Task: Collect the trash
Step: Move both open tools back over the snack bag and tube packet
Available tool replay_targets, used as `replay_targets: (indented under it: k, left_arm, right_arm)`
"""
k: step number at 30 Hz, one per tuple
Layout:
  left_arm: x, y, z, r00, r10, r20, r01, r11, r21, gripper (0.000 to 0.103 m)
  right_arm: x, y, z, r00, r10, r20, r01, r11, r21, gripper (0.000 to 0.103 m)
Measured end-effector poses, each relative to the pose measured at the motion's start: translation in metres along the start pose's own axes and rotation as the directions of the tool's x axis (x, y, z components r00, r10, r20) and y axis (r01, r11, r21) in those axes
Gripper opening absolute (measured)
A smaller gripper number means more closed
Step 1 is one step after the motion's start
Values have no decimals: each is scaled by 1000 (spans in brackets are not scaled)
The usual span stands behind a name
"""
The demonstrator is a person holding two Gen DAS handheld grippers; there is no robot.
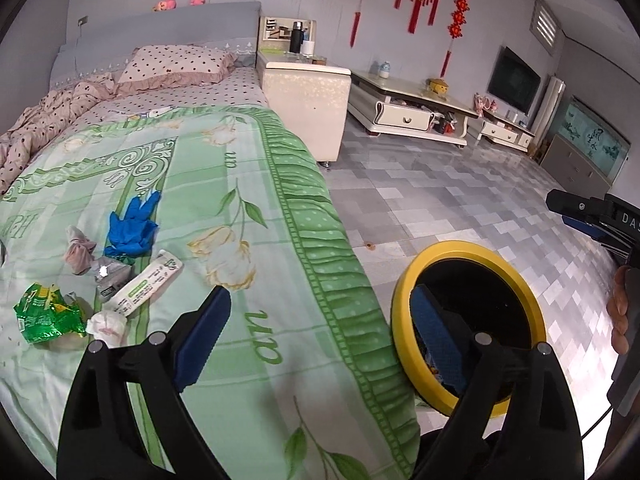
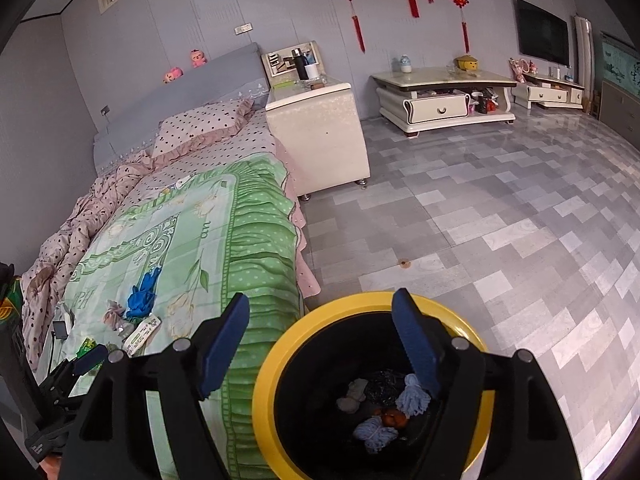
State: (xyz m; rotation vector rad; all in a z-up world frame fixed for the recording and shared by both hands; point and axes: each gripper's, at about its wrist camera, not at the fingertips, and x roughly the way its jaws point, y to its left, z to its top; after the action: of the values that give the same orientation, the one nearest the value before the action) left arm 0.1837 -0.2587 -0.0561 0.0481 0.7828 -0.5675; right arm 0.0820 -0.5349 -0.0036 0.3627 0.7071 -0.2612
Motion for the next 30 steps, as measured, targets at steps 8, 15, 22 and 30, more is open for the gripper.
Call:
replay_targets:
  k: [8, 15, 22, 30]
  left_arm:
    - [-24, 63, -2, 996, 91, 26, -89, 994, -55, 87]
    - [-44, 124, -7, 982, 187, 36, -182, 977, -110, 87]
    - [-58, 193, -19, 962, 272, 24, -262, 946, -192, 87]
    - [-66, 265, -35, 932, 362, -9, -350, 894, -279, 87]
  right_arm:
    - [12, 59, 2, 996, 85, -11, -86, 994, -64, 71]
    - [32, 113, -1, 986, 159, -54, -164, 981, -105, 71]
    - [60, 169, -13, 970, 214, -118, -229, 964, -137, 71]
    - [96, 226, -32, 947, 251, -202, -286, 943, -167, 71]
